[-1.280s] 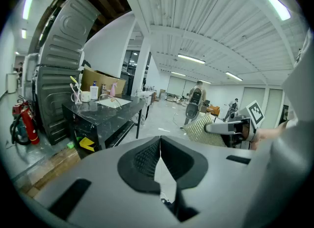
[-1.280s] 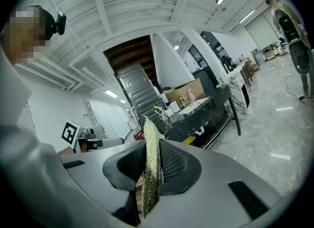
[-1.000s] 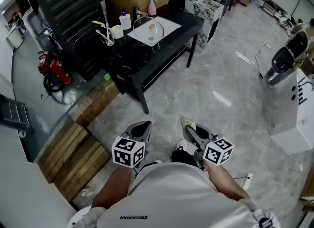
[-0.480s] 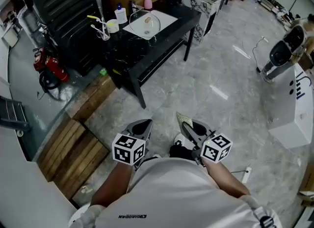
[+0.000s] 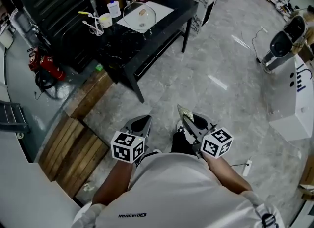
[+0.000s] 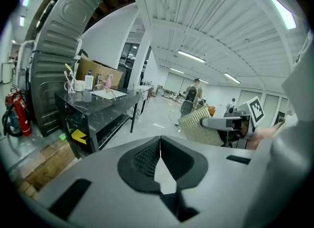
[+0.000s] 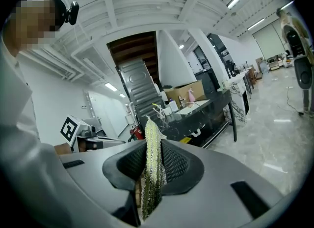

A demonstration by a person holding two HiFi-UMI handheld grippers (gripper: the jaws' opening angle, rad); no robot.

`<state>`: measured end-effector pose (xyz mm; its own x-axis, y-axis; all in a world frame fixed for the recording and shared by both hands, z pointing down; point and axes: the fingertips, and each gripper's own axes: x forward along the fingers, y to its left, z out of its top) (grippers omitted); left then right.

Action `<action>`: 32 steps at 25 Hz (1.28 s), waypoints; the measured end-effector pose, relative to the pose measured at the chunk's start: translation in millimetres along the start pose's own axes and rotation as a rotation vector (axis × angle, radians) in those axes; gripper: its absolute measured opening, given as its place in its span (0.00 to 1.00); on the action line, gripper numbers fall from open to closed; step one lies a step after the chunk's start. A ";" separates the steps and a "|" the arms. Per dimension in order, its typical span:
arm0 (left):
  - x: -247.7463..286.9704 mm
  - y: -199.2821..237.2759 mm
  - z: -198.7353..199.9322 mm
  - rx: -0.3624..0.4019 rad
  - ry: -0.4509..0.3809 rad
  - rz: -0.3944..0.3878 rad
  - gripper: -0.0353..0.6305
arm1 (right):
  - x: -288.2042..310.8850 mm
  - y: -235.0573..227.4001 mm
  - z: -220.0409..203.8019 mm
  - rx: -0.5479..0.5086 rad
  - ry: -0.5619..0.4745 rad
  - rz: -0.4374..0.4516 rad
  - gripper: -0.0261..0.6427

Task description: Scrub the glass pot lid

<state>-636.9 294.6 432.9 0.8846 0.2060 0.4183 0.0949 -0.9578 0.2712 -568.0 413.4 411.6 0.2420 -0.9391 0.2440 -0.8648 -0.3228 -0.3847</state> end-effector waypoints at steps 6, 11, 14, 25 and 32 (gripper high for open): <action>43.9 9.8 18.5 0.003 0.012 0.010 0.08 | 19.9 -43.8 12.6 0.018 0.025 -0.006 0.17; 103.3 24.9 54.9 0.011 0.013 0.026 0.08 | 43.9 -112.5 39.7 0.047 0.023 -0.025 0.17; 146.4 33.9 80.4 0.022 0.014 0.033 0.08 | 63.5 -156.7 66.2 0.057 0.008 -0.017 0.17; 291.7 35.1 164.8 0.047 0.028 0.068 0.08 | 98.6 -274.3 151.6 -0.022 0.041 0.102 0.17; 340.8 29.4 199.4 0.054 0.021 0.078 0.08 | 111.0 -323.3 167.7 0.001 0.060 0.123 0.17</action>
<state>-241.6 296.7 410.5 0.8806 0.1341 0.4545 0.0509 -0.9804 0.1905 -187.8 393.8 413.8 0.1077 -0.9629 0.2475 -0.8858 -0.2060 -0.4158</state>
